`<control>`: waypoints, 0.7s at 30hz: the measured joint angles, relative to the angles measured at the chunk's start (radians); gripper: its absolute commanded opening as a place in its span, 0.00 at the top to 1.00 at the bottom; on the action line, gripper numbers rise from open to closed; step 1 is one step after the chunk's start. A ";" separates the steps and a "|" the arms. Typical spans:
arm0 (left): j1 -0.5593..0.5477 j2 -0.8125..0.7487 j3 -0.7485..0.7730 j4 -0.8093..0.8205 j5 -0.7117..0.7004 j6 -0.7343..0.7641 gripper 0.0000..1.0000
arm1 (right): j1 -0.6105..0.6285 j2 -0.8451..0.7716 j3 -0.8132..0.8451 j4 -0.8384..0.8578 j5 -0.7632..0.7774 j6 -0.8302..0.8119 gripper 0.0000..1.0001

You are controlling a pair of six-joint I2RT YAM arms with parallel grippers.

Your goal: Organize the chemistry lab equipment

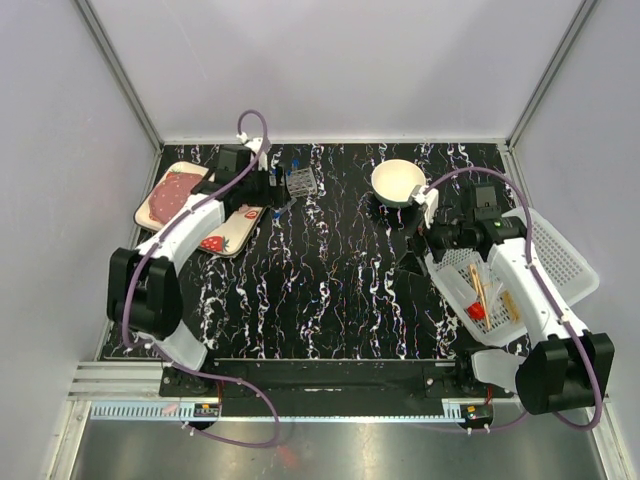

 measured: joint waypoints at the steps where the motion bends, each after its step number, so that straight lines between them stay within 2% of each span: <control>1: 0.000 0.018 -0.010 -0.003 0.019 0.005 0.17 | 0.000 0.000 0.023 -0.016 0.000 0.000 0.00; 6: -0.001 0.160 -0.015 -0.024 0.075 0.021 0.19 | 0.000 0.010 0.087 -0.048 -0.014 0.026 0.00; 11: -0.015 0.315 0.079 -0.078 0.056 0.056 0.22 | -0.001 0.066 0.096 -0.068 -0.026 0.058 0.00; 21: -0.026 0.453 0.212 -0.089 -0.023 0.121 0.27 | -0.001 0.135 0.117 -0.092 -0.027 0.075 0.00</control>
